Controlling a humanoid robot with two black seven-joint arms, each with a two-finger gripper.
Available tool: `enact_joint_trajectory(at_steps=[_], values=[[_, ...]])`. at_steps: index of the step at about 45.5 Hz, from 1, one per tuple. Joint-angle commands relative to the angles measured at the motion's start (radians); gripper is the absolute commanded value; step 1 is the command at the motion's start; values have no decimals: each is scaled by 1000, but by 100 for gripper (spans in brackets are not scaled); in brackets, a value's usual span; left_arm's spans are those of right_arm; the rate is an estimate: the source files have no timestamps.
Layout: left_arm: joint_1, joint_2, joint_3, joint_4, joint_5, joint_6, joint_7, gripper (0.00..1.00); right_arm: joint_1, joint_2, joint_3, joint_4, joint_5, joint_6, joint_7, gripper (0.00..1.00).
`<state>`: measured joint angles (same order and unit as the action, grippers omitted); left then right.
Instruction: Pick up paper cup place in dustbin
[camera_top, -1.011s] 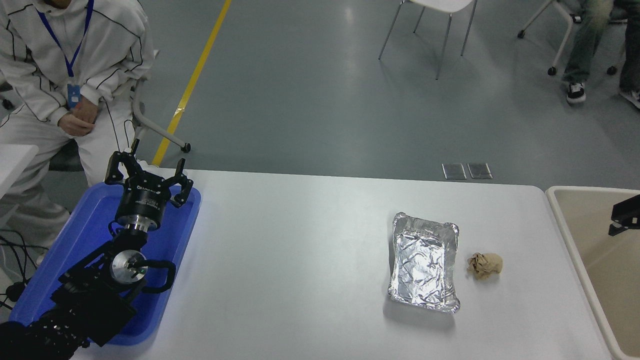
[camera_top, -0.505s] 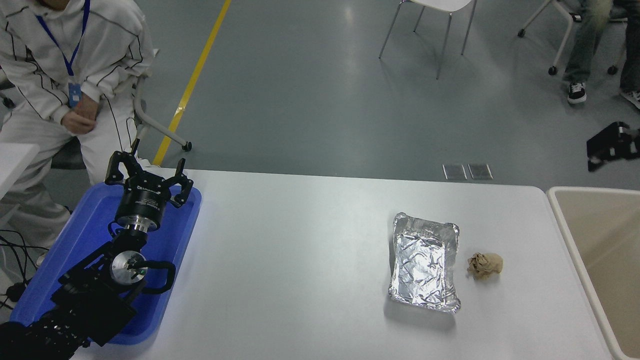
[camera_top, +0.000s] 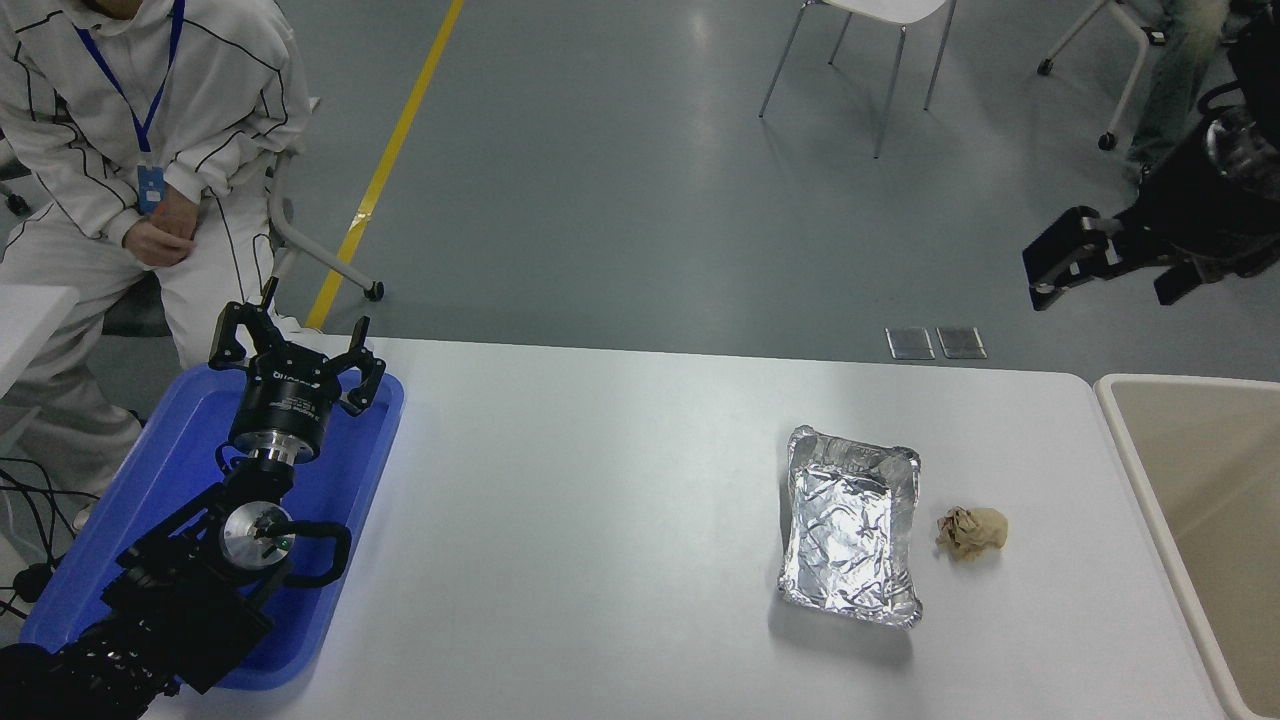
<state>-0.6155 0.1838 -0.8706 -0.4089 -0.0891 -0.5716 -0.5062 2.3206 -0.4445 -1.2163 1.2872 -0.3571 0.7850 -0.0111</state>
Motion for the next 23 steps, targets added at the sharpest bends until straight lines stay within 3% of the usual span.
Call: enact_joint_trajectory(at_steps=[1,23], values=[[0,0,1,1,0,1,0,100,43,18,29,21,0,0,0,100],[-1,0,1,1,0,-1,0,100,43,43,17,21,7,0,0,100]])
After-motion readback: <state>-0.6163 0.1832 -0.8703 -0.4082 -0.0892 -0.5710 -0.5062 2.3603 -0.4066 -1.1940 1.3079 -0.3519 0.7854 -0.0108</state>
